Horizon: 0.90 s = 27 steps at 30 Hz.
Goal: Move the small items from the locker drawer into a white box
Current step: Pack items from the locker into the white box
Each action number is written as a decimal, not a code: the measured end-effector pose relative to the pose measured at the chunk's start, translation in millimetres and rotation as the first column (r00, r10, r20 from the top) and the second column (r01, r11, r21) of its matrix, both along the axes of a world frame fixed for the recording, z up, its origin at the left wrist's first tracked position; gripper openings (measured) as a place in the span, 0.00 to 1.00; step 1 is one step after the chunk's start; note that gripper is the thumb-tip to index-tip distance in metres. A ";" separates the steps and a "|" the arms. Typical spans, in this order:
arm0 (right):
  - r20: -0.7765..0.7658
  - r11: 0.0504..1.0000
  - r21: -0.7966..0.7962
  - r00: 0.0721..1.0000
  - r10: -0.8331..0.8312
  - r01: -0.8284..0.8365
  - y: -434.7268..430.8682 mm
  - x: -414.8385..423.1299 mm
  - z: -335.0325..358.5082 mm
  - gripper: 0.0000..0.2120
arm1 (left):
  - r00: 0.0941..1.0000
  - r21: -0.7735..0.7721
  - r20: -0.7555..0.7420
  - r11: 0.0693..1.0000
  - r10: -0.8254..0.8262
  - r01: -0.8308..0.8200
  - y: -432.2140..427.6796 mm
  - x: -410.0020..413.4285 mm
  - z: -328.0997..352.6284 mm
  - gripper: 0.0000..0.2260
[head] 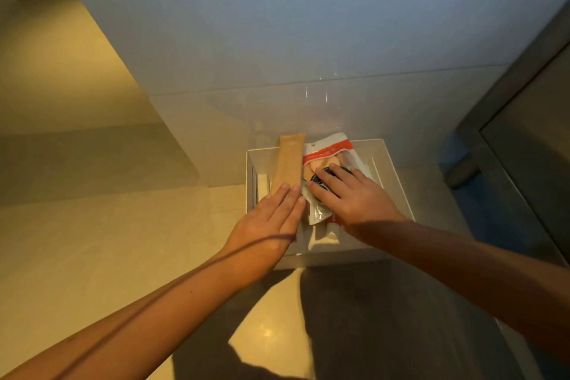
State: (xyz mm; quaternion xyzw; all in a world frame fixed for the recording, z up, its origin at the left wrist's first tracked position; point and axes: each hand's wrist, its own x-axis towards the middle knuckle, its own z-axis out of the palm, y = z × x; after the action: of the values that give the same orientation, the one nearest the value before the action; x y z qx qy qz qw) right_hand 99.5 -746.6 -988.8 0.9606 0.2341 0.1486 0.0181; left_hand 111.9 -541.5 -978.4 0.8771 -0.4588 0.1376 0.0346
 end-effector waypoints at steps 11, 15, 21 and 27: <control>-0.182 0.991 0.044 0.976 -0.117 0.127 -8.5 -2.0 -42.6 0.31 | 0.986 0.078 -0.127 0.992 0.107 -0.097 -11.1 7.8 -24.5 0.27; -0.292 0.992 -0.004 0.948 -0.123 0.128 -15.5 -0.4 -60.8 0.29 | 0.952 0.096 -0.249 0.983 0.176 -0.157 -16.2 15.3 -41.4 0.29; -0.368 0.994 -0.002 0.924 -0.104 0.111 -14.7 8.2 -66.3 0.30 | 0.926 0.225 -0.279 0.955 0.256 -0.196 -20.3 29.3 -62.0 0.31; -0.392 0.990 -0.042 0.909 -0.140 0.134 -13.7 13.4 -75.6 0.30 | 0.908 0.378 -0.311 0.913 0.280 -0.152 -21.9 30.0 -70.7 0.31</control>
State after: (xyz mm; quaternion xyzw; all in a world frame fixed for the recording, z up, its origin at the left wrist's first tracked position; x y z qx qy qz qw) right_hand 113.0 -760.3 -1064.4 0.9847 0.1661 -0.0511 -0.0121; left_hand 141.9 -563.5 -1049.1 0.9255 -0.3604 -0.1043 -0.0526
